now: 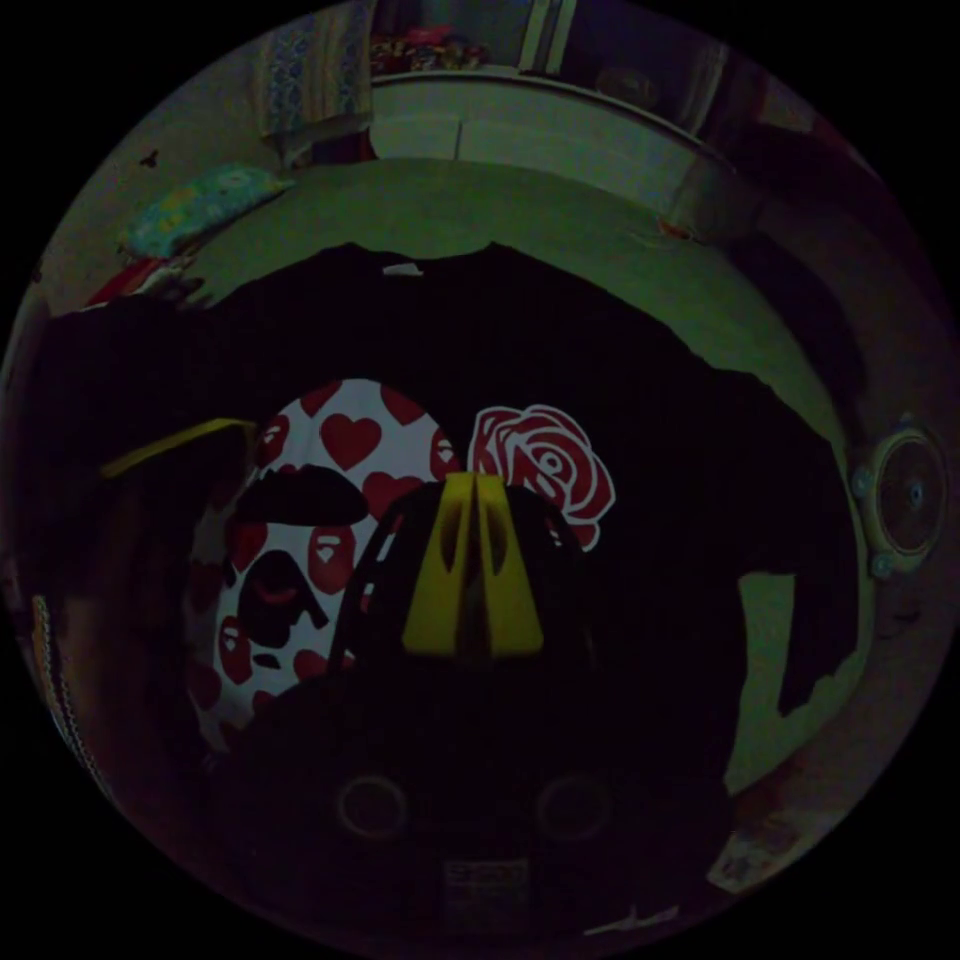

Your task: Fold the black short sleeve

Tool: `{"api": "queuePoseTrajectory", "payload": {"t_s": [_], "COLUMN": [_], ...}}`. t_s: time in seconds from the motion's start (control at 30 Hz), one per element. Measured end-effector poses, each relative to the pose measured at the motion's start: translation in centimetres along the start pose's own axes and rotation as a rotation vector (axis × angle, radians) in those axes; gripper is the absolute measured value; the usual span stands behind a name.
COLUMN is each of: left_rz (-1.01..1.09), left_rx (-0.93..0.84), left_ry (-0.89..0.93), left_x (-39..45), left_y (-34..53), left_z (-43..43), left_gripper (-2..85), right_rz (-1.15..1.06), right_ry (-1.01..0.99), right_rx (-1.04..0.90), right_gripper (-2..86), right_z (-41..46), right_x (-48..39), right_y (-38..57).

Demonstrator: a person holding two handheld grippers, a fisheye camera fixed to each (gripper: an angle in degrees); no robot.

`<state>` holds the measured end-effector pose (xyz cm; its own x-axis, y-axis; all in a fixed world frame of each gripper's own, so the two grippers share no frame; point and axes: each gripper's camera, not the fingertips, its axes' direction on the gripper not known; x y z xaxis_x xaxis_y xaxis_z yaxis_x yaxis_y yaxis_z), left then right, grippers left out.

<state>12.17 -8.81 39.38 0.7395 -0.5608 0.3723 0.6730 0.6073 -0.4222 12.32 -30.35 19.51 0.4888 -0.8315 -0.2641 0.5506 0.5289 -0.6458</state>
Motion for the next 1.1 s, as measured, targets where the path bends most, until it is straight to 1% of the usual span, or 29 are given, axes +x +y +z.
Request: {"api": "queuePoseTrajectory", "payload": {"t_s": [0.1, 0.3, 0.5, 0.6, 0.73, 0.8, 0.97, 1.1], "left_rz": [0.021, -0.003, -0.002, 0.031, 0.089, 0.09, 0.095, 0.139], "left_rx": [0.014, 0.047, 0.057, 0.057, 0.073, 0.085, 0.085, 0.091], "left_ry": [-0.022, -0.038, -0.023, -0.061, -0.129, -0.119, -0.025, -0.105], "left_x": [1.4, 3.7, 5.8, 7.4, 9.6, 10.3, 11.9, 14.1], "left_y": [0.0, 0.2, 0.6, 0.9, 1.6, 1.9, 2.9, 4.3], "left_z": [1.1, 2.9, 4.5, 5.1, 5.9, 6.1, 6.6, 7.0], "left_gripper": [-0.3, -0.3, -0.3, -0.3, 0.0, 0.1, 0.1, 0.0], "right_rz": [0.014, 0.045, 0.023, 0.006, -0.017, -0.023, -0.028, -0.035], "right_ry": [-0.022, -0.088, -0.041, -0.011, -0.03, -0.042, -0.063, -0.054], "right_rx": [0.006, 0.027, 0.038, 0.045, 0.062, 0.069, 0.103, 0.122], "right_gripper": [-1.3, -1.4, -1.3, -1.2, -1.1, -1.0, -1.0, -1.1], "right_z": [0.0, -0.2, -0.7, -1.1, -1.8, -2.2, -3.6, -4.5], "right_x": [-0.2, -0.2, -1.2, -1.8, -2.0, -2.0, -1.8, -1.7], "right_y": [0.2, 1.0, 1.9, 2.5, 3.5, 3.9, 5.5, 6.7]}}
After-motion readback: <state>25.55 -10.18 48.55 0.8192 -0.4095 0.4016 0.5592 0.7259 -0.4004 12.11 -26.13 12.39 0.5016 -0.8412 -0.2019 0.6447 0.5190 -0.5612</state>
